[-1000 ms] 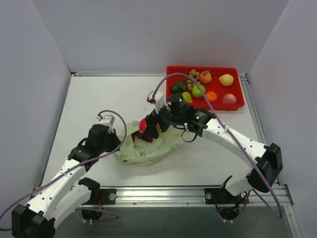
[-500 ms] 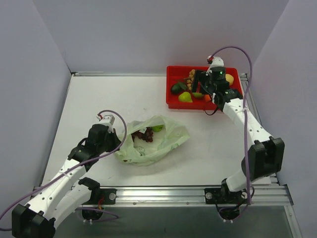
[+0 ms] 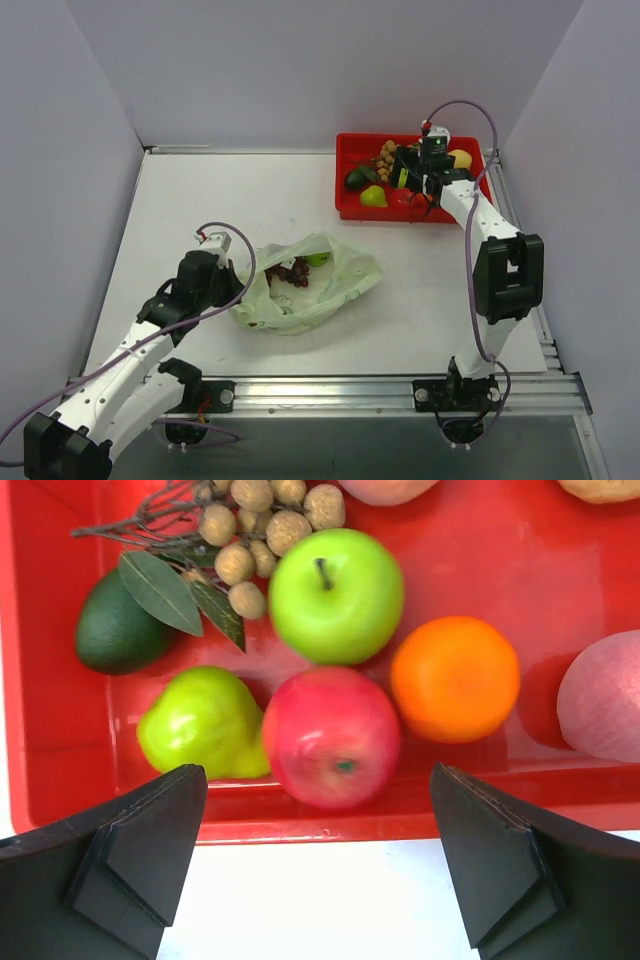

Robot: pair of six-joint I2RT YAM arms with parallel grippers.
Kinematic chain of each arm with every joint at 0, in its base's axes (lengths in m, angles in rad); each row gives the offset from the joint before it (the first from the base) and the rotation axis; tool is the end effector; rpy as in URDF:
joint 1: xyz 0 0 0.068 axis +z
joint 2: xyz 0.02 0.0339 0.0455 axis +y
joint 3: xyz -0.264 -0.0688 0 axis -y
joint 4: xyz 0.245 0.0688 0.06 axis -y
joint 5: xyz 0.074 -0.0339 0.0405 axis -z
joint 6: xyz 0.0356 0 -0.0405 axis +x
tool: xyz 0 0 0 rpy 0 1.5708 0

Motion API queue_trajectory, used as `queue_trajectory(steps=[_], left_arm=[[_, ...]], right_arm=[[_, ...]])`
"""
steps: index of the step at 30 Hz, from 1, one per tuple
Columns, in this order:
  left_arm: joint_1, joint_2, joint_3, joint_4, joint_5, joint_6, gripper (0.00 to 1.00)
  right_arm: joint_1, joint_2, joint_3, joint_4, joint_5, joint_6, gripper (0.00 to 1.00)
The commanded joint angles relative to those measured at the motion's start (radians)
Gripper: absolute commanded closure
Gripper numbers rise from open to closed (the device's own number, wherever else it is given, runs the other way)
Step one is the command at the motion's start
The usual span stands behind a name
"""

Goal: Untie the knot of the plastic bag and take out the fruit

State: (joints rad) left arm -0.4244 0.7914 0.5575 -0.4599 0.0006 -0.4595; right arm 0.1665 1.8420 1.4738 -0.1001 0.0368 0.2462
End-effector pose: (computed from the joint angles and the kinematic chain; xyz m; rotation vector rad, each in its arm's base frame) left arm 0.1558 -0.0704 0.2328 -0.0402 2.3076 -0.4635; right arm 0.4328 0.0714 0.2862 0.1046 2.0432 0.2209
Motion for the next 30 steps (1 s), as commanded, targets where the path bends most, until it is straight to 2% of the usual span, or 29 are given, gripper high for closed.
queue_trajectory(steps=[1,5,8,12,17,19,23,28,30], left_arm=[[0.006,-0.003,0.004,0.040,-0.001,0.013,1.00],[0.006,-0.004,0.004,0.041,-0.001,0.013,1.00],[0.006,-0.006,0.004,0.040,0.022,0.012,1.00],[0.006,-0.017,0.001,0.049,0.027,0.012,1.00],[0.006,-0.038,-0.007,0.058,0.026,0.012,1.00],[0.006,-0.038,-0.007,0.061,0.024,0.012,1.00],[0.006,-0.032,-0.007,0.060,0.029,0.013,1.00],[0.004,-0.049,0.004,0.060,0.039,0.019,1.00],[0.004,-0.049,0.069,0.047,0.058,0.027,1.00]], right_arm=[[0.013,-0.099,0.007,0.013,-0.014,0.004,0.00],[0.042,-0.188,-0.041,-0.013,-0.067,-0.005,0.00],[0.114,-0.282,-0.099,-0.026,-0.116,-0.034,0.00],[0.252,-0.401,-0.168,-0.058,-0.166,-0.079,0.01],[0.529,-0.535,-0.236,-0.070,-0.196,-0.131,0.03],[0.627,-0.546,-0.247,-0.066,-0.209,-0.110,0.04],[0.726,-0.495,-0.271,-0.050,-0.265,-0.041,0.05],[0.746,-0.412,-0.375,0.028,-0.244,0.086,0.07],[0.745,-0.414,-0.405,0.040,-0.183,0.102,0.08]])
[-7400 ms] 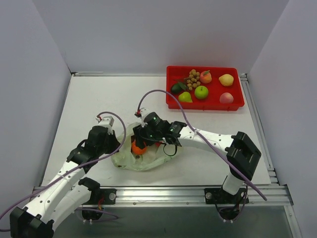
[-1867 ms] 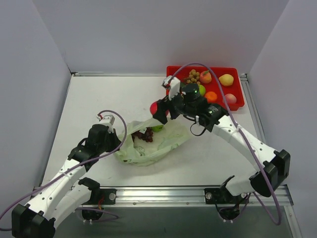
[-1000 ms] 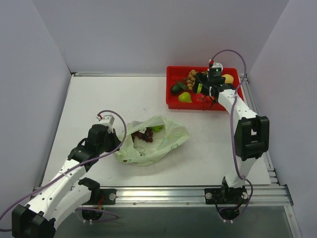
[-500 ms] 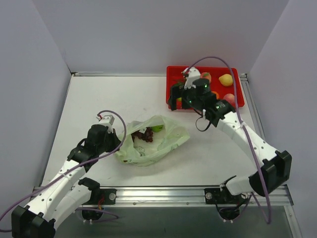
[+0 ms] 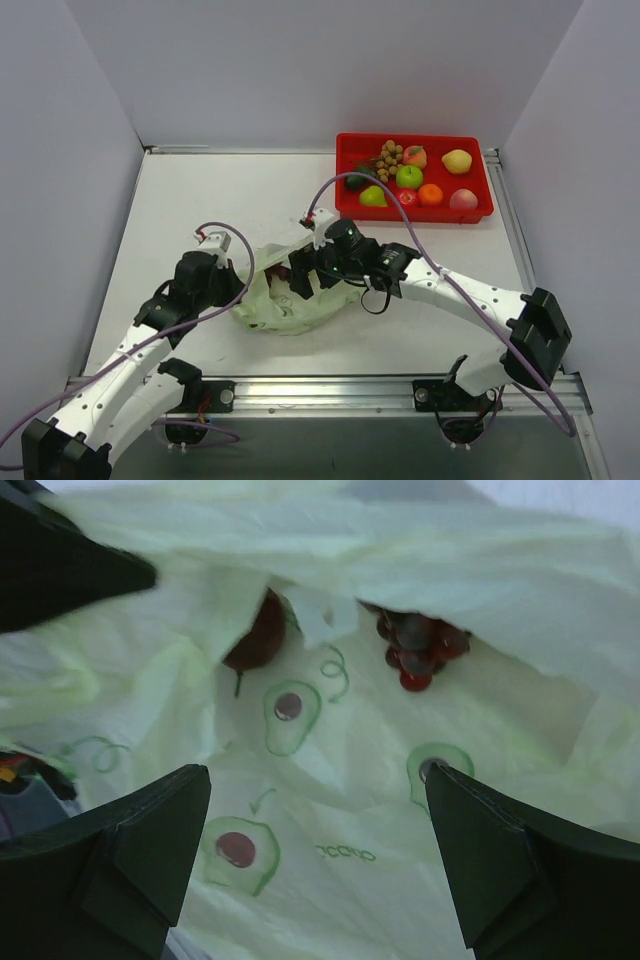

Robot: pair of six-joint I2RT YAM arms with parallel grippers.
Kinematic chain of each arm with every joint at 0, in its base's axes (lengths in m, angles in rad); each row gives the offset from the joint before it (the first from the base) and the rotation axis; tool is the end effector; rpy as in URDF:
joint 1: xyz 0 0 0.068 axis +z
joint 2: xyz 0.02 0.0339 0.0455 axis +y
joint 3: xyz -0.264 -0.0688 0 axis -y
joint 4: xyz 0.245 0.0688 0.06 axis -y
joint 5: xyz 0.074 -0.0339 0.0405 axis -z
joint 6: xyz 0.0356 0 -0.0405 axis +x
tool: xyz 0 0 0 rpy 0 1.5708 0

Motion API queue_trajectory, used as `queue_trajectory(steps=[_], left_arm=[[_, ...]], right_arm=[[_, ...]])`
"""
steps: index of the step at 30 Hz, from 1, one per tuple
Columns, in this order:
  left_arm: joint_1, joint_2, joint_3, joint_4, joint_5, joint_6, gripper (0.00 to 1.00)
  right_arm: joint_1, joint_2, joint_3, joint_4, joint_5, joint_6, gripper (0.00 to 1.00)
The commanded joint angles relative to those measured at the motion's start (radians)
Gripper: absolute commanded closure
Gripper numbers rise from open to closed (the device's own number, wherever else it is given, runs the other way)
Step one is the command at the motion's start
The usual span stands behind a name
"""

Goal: Untie the knot of the plastic bag and take out the fruit

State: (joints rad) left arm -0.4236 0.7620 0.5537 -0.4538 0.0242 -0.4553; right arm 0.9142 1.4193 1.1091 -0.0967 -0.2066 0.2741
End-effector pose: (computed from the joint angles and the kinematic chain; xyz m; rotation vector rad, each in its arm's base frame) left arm 0.1524 -0.0697 0.2364 -0.0227 2.2808 -0.4989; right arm 0.1967 0.2672 0.3138 -0.7957 1.9459 0.9527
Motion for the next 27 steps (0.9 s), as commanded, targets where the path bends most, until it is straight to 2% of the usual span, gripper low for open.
queue_trajectory(steps=[1,5,6,10,12,15,16,19,22,27], left_arm=[[0.002,-0.007,0.112,0.034,0.037,0.024,1.00],[-0.033,0.104,0.357,0.003,0.088,0.015,1.00],[-0.056,0.134,0.467,-0.006,0.089,0.010,1.00],[-0.277,0.252,0.604,-0.025,-0.016,-0.005,1.00],[-0.361,0.272,0.598,-0.020,-0.042,-0.010,1.00],[-0.360,0.252,0.484,-0.029,-0.127,-0.049,1.00],[-0.356,0.217,0.413,-0.029,-0.150,-0.077,1.00],[-0.340,0.146,0.325,-0.057,-0.223,-0.140,1.00],[-0.339,0.103,0.269,-0.153,-0.270,-0.196,1.00],[-0.340,0.040,0.192,-0.293,-0.264,-0.272,1.00]], right_arm=[[-0.005,0.006,-0.072,0.048,0.082,0.079,0.08],[-0.034,-0.022,-0.139,0.069,0.159,0.082,0.08],[-0.060,-0.039,-0.153,0.072,0.170,0.091,0.08],[-0.136,-0.105,-0.238,0.123,0.193,0.142,0.08],[-0.155,-0.137,-0.265,0.126,0.191,0.146,0.08],[-0.161,-0.163,-0.275,0.121,0.170,0.111,0.08],[-0.156,-0.166,-0.275,0.121,0.161,0.100,0.08],[-0.134,-0.171,-0.264,0.104,0.147,0.048,0.08],[-0.069,-0.146,-0.215,0.057,0.133,-0.025,0.08],[0.049,-0.056,-0.103,-0.040,0.061,-0.108,0.09]])
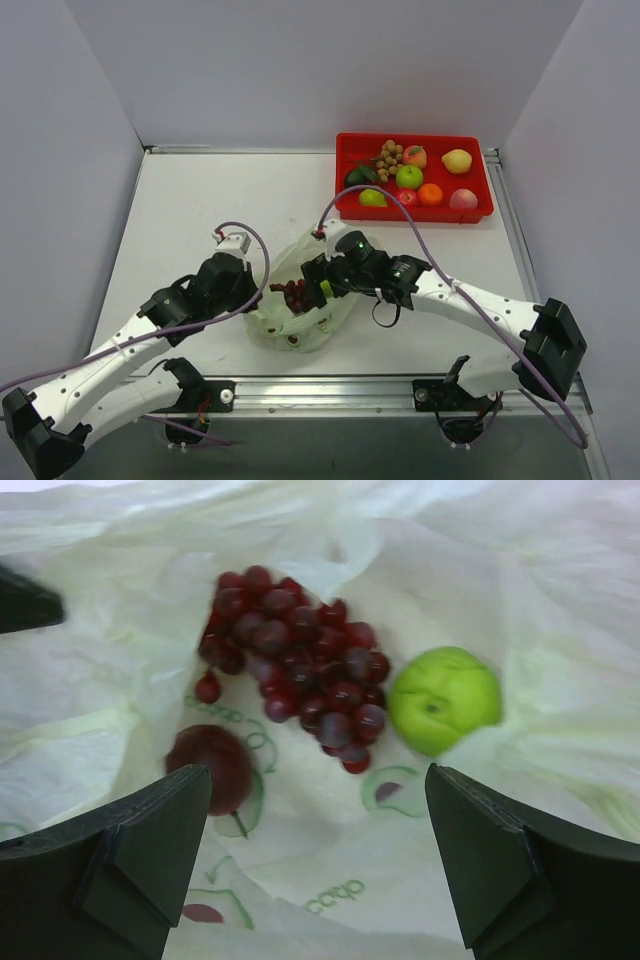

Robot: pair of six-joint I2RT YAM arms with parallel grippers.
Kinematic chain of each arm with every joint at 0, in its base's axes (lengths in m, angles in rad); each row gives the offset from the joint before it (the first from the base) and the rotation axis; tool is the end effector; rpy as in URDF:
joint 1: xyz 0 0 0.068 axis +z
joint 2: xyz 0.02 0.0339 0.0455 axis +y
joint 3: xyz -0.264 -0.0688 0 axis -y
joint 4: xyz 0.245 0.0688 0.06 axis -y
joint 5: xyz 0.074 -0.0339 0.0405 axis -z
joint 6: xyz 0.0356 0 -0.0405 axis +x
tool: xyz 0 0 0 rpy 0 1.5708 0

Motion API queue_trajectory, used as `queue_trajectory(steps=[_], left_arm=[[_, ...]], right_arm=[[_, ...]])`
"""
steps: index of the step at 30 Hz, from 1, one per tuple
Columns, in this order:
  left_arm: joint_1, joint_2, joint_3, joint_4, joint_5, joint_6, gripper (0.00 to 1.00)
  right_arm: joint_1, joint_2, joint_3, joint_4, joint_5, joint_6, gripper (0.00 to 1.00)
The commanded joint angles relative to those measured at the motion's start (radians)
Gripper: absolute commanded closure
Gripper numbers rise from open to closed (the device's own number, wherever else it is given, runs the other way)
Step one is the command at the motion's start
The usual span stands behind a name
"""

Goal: Untie the knot of the plastic bag and take out the fruit

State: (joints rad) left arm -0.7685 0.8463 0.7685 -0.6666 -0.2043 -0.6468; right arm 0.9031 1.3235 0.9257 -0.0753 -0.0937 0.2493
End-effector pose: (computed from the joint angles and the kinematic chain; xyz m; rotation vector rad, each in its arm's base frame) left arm 0.1301 -0.1158 0.2782 0.0374 2.3460 -0.4855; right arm 0.1843 0.2391 0.2800 -0.7455 2.0076 0.7974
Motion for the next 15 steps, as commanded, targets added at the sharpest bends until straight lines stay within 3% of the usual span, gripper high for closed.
queue_trajectory(steps=[1,9,15], left_arm=[[0.003,-0.062,-0.031,-0.093,-0.026,-0.102,1.00],[0.003,-0.078,-0.094,-0.122,0.008,-0.159,1.00],[0.012,0.013,-0.095,-0.021,0.025,-0.139,1.00]], right_arm=[[0.077,0.051,0.094,-0.101,-0.061,-0.094,0.09],[0.183,0.054,0.119,-0.374,-0.083,-0.140,0.14],[0.181,0.068,0.041,-0.423,-0.034,-0.148,0.15]])
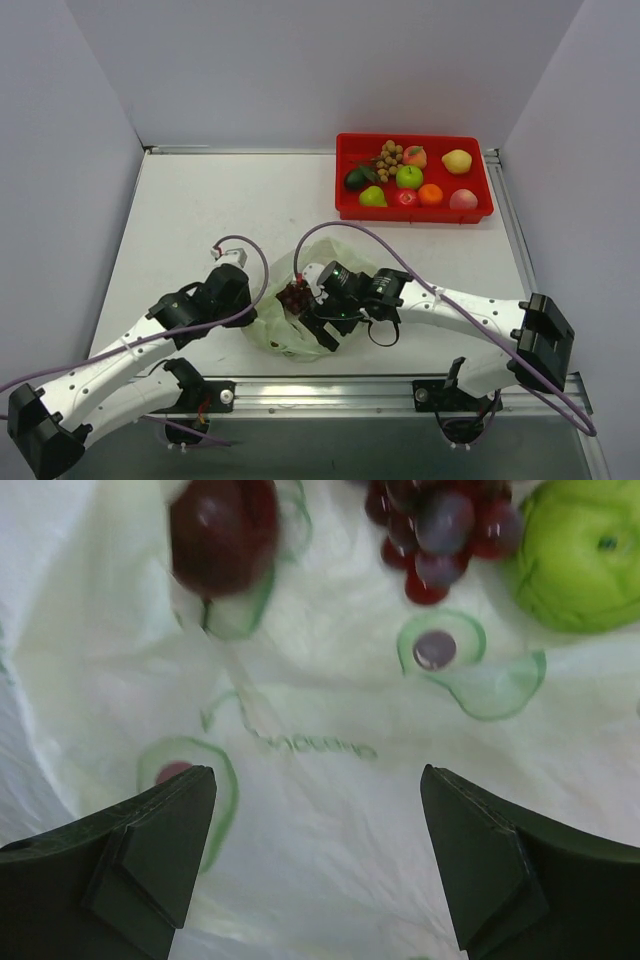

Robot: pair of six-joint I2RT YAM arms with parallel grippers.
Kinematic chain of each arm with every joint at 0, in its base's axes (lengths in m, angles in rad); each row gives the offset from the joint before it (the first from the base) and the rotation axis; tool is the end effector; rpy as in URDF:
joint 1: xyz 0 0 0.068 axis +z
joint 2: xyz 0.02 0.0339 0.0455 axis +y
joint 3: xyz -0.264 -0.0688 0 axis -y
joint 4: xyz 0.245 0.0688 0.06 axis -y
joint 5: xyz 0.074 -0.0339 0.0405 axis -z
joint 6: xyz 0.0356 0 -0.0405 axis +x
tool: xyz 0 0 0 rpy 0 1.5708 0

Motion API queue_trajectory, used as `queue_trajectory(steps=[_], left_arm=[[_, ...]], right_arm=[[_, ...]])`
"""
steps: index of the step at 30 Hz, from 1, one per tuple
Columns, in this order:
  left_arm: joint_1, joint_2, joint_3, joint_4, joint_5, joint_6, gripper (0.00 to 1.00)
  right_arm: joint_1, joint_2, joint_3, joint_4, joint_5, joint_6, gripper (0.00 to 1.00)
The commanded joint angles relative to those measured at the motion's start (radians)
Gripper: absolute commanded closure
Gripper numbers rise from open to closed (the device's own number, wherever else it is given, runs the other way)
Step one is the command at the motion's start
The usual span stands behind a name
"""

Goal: Untie the knot of the plastic bag and take out the fruit

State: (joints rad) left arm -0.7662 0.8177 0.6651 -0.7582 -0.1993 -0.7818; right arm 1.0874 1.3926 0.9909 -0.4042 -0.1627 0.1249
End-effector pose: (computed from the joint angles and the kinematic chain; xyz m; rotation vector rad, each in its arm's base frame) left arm 0.1184 -0.1041 0.2421 -0.1053 2.5026 -0.4204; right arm 0.1333 0.2663 0.2540 -1.2305 2.1791 0.7408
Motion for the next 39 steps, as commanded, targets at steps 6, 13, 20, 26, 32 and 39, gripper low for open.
queue_trajectory(steps=[6,13,20,26,32,39], left_arm=[[0.154,0.221,0.019,0.314,0.124,0.053,1.00],[0.329,0.498,0.158,0.579,0.188,0.171,1.00],[0.360,0.457,0.214,0.547,0.207,0.230,0.83],[0.347,0.114,0.148,0.366,0.052,0.185,0.25],[0.286,-0.060,0.205,0.177,-0.034,0.131,0.11],[0.024,0.105,0.267,0.146,-0.213,0.087,0.09]], right_arm=[[-0.011,0.161,0.058,-0.071,0.064,-0.056,0.14],[-0.076,0.263,0.167,0.016,0.160,-0.056,0.14],[-0.090,0.151,0.134,0.180,0.203,0.030,0.14],[-0.087,0.036,0.002,0.341,0.250,0.113,0.14],[-0.090,-0.003,-0.076,0.468,0.299,0.185,0.14],[-0.106,-0.040,-0.150,0.512,0.423,0.260,0.14]])
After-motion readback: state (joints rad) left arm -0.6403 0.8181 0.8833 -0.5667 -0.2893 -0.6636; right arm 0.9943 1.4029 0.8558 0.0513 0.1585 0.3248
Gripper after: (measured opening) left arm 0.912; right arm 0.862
